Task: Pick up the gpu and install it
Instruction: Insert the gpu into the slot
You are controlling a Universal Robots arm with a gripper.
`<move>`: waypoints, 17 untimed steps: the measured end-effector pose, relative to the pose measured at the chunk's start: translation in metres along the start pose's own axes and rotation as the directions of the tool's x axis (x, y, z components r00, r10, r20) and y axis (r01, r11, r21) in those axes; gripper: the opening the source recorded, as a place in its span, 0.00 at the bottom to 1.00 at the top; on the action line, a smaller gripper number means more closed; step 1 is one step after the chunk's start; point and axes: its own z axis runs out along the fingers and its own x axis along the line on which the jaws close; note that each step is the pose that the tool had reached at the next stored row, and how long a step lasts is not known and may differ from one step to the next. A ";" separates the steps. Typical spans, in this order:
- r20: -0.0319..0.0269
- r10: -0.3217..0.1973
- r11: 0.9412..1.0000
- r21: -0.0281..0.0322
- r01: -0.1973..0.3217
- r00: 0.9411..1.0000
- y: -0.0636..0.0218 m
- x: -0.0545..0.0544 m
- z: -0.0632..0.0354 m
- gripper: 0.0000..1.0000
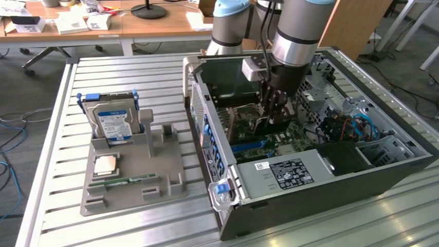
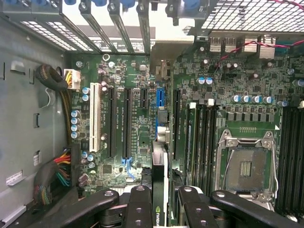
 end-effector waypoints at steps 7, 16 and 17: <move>0.000 0.000 1.000 0.000 0.000 1.000 0.0001 0.000 0.0020 0.26; 0.003 0.000 1.000 0.001 0.000 1.000 0.0005 0.000 0.0022 0.26; 0.004 0.000 1.000 0.001 0.000 1.000 0.0005 0.000 0.0022 0.26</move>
